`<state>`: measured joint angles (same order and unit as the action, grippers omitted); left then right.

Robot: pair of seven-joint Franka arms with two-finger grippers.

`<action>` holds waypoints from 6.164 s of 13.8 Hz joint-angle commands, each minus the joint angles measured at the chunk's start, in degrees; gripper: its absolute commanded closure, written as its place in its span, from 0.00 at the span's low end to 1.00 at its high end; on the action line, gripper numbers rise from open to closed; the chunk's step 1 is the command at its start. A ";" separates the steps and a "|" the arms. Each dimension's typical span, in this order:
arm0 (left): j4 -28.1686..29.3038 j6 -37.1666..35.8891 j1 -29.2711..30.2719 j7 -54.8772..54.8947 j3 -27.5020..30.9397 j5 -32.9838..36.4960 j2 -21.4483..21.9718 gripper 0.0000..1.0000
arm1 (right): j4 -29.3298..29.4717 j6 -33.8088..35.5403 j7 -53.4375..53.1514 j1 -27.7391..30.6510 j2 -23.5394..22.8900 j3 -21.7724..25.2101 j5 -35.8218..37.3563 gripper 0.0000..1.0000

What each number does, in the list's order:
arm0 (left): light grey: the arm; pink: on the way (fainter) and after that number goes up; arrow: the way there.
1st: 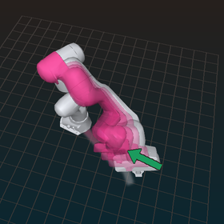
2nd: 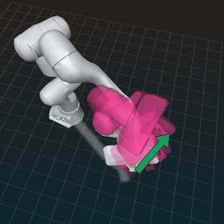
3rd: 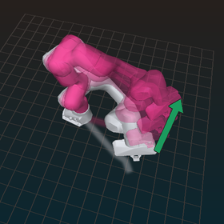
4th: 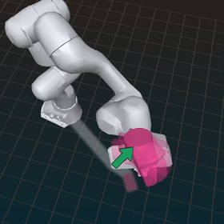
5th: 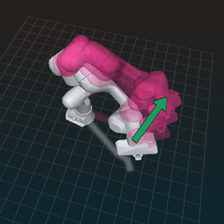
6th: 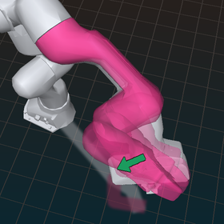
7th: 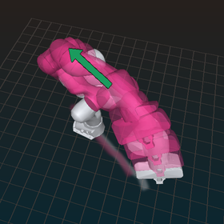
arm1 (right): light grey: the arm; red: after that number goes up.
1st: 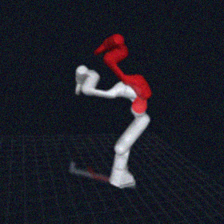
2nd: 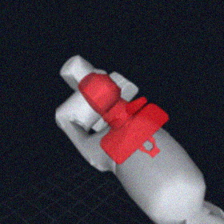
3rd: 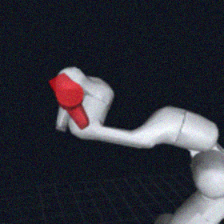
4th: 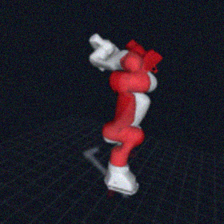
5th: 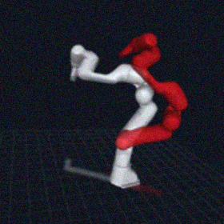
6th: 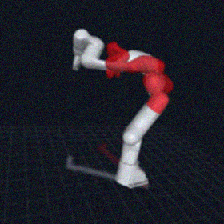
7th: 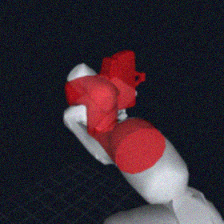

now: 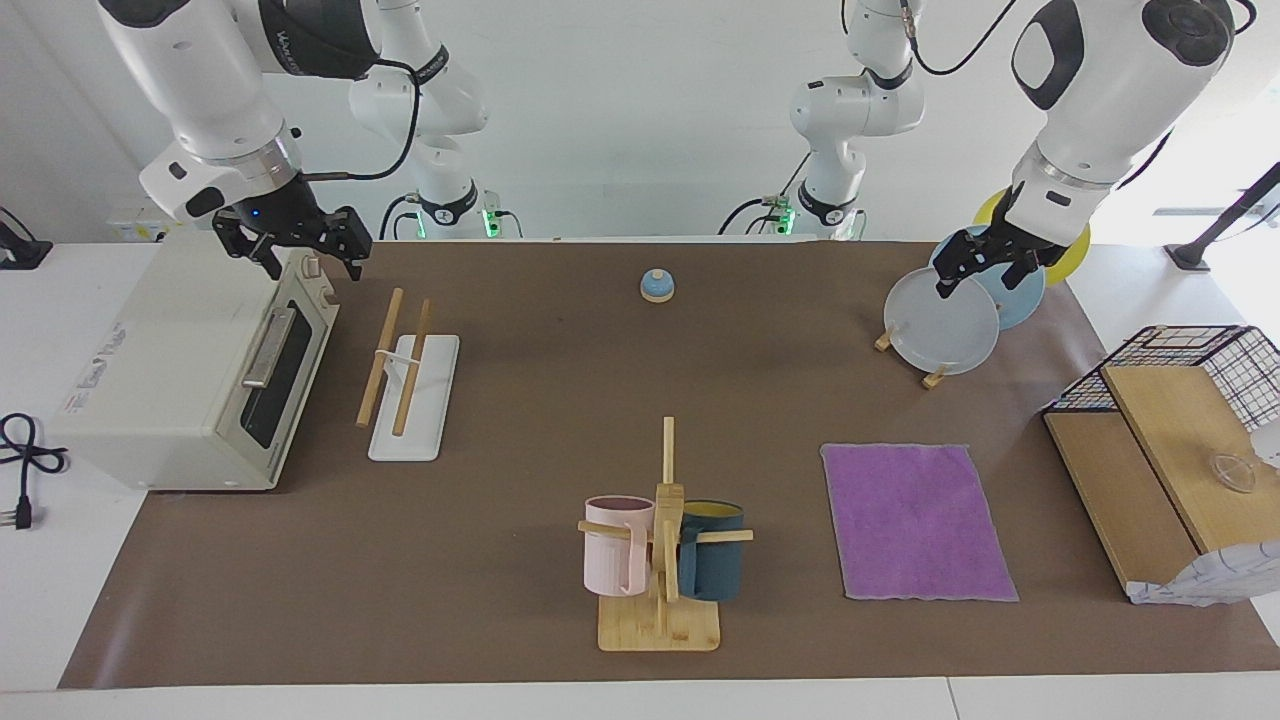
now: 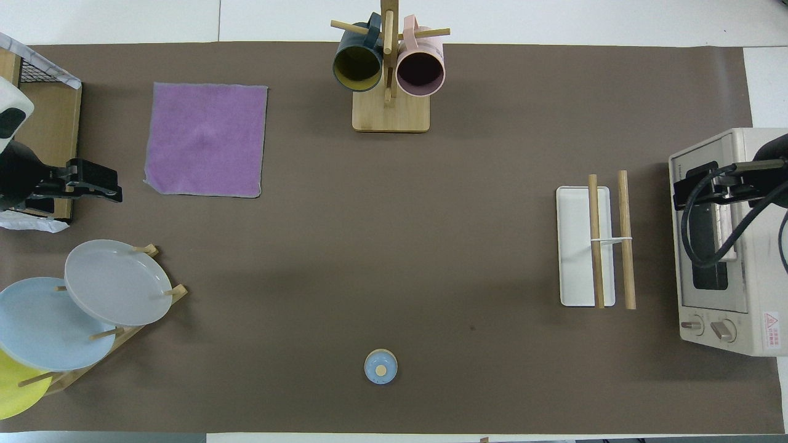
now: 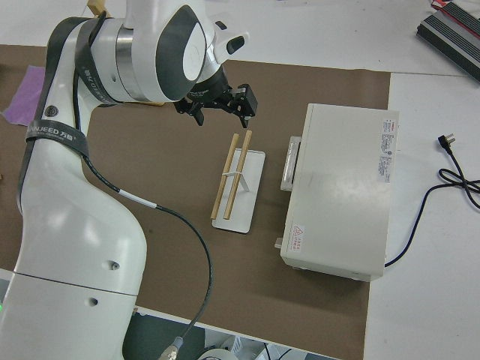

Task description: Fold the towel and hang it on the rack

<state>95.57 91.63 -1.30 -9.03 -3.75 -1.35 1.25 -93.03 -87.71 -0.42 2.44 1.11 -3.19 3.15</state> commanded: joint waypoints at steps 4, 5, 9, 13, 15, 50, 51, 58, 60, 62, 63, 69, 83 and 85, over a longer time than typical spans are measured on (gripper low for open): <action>0.93 1.71 0.07 0.33 0.85 -0.14 0.86 0.00 | -0.22 0.79 1.30 0.90 0.56 -0.32 -0.69 0.00; 1.37 1.71 0.07 0.33 0.94 -0.14 1.04 0.00 | -0.22 0.79 1.30 0.90 0.56 -0.41 -0.69 0.00; 2.60 4.51 0.68 0.24 0.94 -0.14 -0.36 0.00 | -0.22 0.79 1.30 0.90 0.56 -0.41 -0.69 0.00; 2.43 11.88 1.83 0.68 0.94 -0.14 -9.58 0.00 | -0.22 0.79 1.30 0.81 0.56 -0.41 -0.69 0.00; 2.69 16.63 2.18 0.85 1.03 -0.14 -14.15 0.00 | -0.22 0.79 1.30 0.90 0.56 -0.32 -0.69 0.00; 5.24 32.22 5.36 19.65 0.85 -1.20 -20.85 1.00 | -0.22 0.79 1.30 0.90 0.56 -0.41 -0.69 0.00; 5.59 30.99 3.95 21.58 0.94 -1.20 -19.71 1.00 | -0.22 0.79 1.30 0.90 0.56 -0.32 -0.69 0.00; 24.10 46.65 -9.66 15.54 0.85 -1.28 -12.77 1.00 | -0.22 0.79 1.30 0.90 0.56 -0.32 -0.69 0.00; 27.29 51.27 -11.09 13.78 0.85 -1.28 -13.28 1.00 | -0.22 0.79 1.30 0.90 0.56 -0.32 -0.69 0.00; 26.60 50.84 -11.09 13.60 0.85 -1.28 -13.55 1.00 | -0.22 0.79 1.30 0.90 0.56 -0.32 -0.69 0.00; 26.69 50.84 -11.18 13.34 0.85 -1.28 -13.55 1.00 | -0.22 0.79 1.30 0.90 0.56 -0.32 -0.69 0.00; 24.07 47.36 -11.36 7.88 0.85 -2.07 -14.43 0.00 | -0.22 0.79 1.30 0.90 0.56 -0.41 -0.69 0.00; 12.88 42.83 -0.81 17.73 0.59 -17.10 -23.83 0.05 | -0.22 0.79 1.30 0.90 0.56 -0.41 -0.69 0.00; 12.89 43.10 -1.16 17.64 0.50 -17.89 -23.83 0.07 | -0.22 0.79 1.30 0.90 0.56 -0.41 -0.69 0.00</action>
<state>109.45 133.91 -2.19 7.72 -3.14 -17.47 -21.83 -93.03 -87.71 -0.42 2.45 1.11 -3.19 3.15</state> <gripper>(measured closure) 0.048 0.000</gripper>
